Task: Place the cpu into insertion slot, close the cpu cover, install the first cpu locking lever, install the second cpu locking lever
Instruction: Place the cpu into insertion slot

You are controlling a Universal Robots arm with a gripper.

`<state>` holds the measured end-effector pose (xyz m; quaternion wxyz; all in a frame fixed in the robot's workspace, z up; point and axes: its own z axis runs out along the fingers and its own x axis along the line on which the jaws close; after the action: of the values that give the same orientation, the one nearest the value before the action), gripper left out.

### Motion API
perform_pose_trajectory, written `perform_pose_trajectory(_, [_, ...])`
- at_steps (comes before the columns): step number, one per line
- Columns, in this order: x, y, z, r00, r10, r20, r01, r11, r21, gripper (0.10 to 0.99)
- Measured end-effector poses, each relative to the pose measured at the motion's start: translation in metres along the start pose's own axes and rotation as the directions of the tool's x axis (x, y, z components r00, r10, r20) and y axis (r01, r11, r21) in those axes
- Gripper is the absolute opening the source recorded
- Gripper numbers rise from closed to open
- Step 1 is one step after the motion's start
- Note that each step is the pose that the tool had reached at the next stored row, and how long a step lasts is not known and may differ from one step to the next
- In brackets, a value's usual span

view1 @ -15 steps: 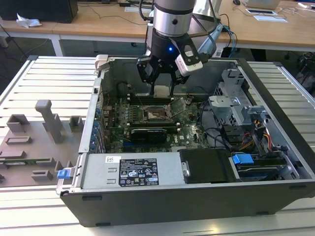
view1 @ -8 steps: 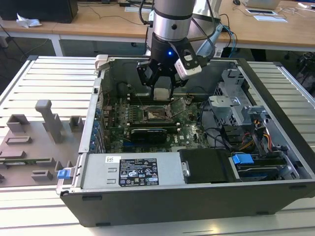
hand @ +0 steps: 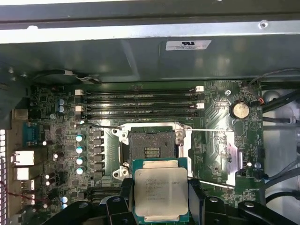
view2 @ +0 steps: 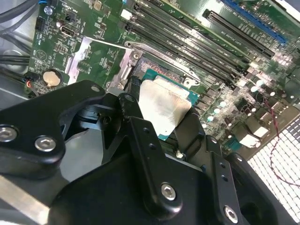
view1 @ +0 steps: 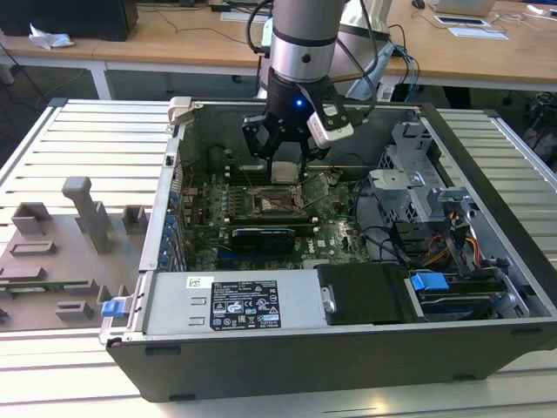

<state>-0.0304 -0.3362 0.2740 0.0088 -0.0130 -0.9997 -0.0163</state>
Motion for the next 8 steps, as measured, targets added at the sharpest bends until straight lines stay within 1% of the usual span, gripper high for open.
perform_pose_trajectory(5, [-0.0007, 0.0008, 0.0098, 1.0, 0.0, -0.0007, 0.0, 1.0, 0.0, 0.545])
perform_pose_trajectory(7, [-0.0024, 0.0013, 0.0147, 1.0, 0.0, -0.0015, 0.0, 1.0, 0.0, 0.545])
perform_pose_trajectory(8, [-0.0031, 0.0017, 0.0159, 1.0, 0.0, -0.0017, 0.0, 1.0, 0.0, 0.545])
